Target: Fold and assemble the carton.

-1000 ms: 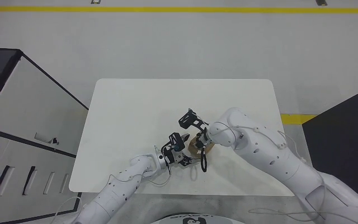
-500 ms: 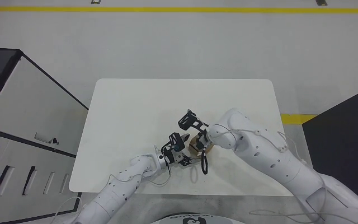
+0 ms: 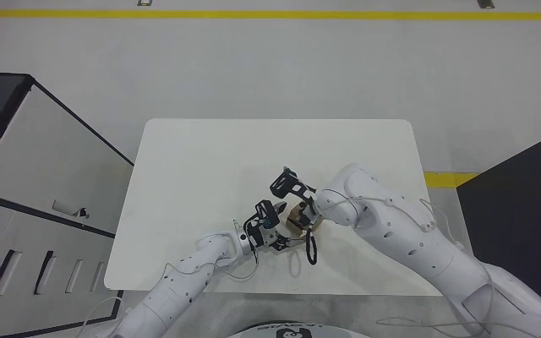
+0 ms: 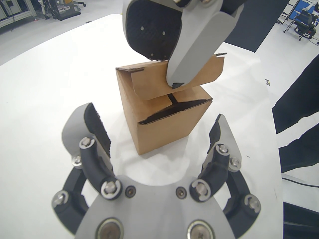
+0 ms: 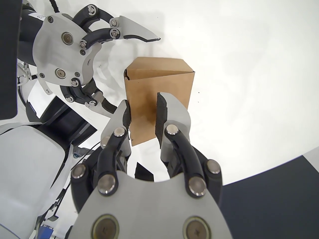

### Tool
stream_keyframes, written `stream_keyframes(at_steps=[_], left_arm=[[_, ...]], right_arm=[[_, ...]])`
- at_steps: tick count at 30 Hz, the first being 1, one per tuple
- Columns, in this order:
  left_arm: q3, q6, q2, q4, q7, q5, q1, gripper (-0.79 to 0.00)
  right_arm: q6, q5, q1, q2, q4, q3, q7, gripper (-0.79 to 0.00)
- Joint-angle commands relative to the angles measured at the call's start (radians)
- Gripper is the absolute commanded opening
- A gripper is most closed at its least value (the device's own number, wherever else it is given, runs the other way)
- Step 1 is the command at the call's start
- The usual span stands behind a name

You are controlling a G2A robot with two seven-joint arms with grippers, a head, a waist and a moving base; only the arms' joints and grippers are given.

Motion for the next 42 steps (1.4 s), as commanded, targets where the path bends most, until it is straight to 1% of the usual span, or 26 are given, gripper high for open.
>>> stream_keyframes(at_steps=[1, 17, 21, 25, 36, 42], left_arm=[[0.000, 0.000, 0.000, 0.000, 0.000, 0.000, 0.000, 0.000], [0.000, 0.000, 0.000, 0.000, 0.000, 0.000, 0.000, 0.000], [0.000, 0.000, 0.000, 0.000, 0.000, 0.000, 0.000, 0.000], [0.000, 0.000, 0.000, 0.000, 0.000, 0.000, 0.000, 0.000], [0.000, 0.000, 0.000, 0.000, 0.000, 0.000, 0.000, 0.000], [0.000, 0.000, 0.000, 0.000, 0.000, 0.000, 0.000, 0.000]], right_arm=[[0.000, -0.002, 0.000, -0.001, 0.004, 0.001, 0.000, -0.622], [-0.026, -0.009, -0.001, -0.009, 0.028, 0.008, 0.011, -0.631], [-0.032, -0.010, -0.002, -0.010, 0.029, 0.010, 0.015, -0.656], [-0.037, -0.010, -0.003, -0.012, 0.032, 0.013, 0.020, -0.656], [-0.049, -0.005, -0.005, -0.014, 0.040, 0.018, 0.023, -0.625], [-0.051, -0.003, -0.006, -0.014, 0.044, 0.020, 0.023, -0.628]])
